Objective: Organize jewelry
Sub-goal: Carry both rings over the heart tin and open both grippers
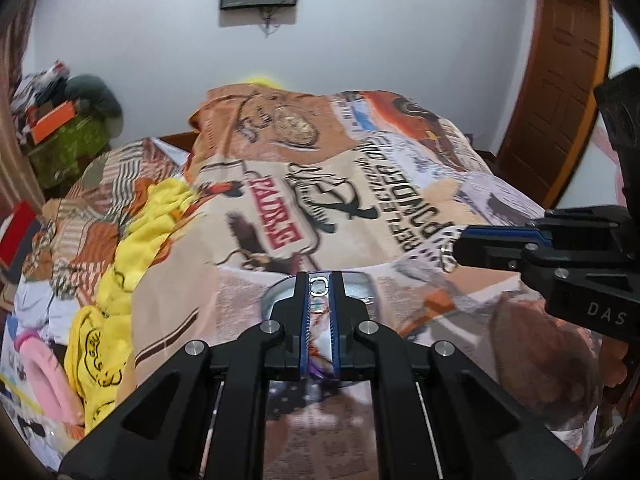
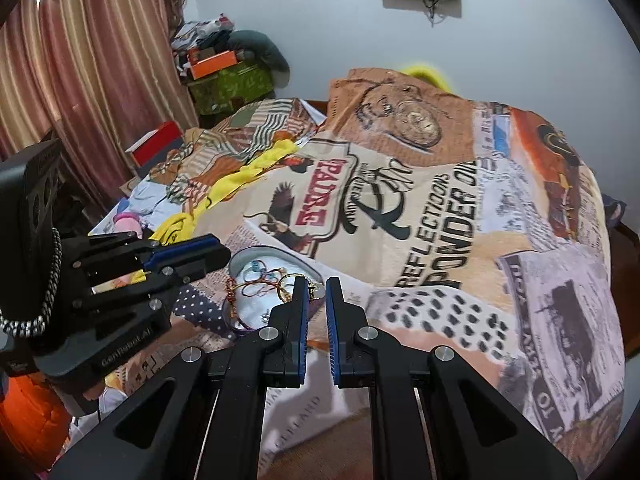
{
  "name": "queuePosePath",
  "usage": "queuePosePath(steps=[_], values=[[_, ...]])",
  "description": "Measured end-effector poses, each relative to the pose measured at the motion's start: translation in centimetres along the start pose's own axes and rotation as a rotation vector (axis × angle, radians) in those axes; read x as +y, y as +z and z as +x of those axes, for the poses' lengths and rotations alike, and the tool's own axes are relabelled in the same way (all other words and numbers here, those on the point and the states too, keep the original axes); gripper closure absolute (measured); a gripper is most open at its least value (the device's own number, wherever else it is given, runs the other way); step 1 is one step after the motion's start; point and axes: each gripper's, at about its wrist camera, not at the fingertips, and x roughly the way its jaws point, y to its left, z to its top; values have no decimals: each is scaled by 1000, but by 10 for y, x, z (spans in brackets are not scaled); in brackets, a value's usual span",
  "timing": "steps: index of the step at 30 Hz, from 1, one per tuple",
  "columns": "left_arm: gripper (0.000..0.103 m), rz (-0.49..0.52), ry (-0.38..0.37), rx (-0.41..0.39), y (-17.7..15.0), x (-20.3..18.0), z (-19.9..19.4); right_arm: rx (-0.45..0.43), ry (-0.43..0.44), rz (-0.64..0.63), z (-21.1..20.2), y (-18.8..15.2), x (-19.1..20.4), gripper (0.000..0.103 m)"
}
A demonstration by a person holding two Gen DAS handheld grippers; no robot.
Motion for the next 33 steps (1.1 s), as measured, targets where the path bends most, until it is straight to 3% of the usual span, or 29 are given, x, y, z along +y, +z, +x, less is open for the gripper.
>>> queuePosePath(steps=[8, 21, 33], values=[[96, -65, -28, 28, -10, 24, 13, 55, 23, -3, 29, 4, 8, 95], [96, -40, -104, 75, -19, 8, 37, 186, 41, -53, 67, -1, 21, 95], [96, -71, -111, 82, -17, 18, 38, 205, 25, -55, 75, 0, 21, 95]])
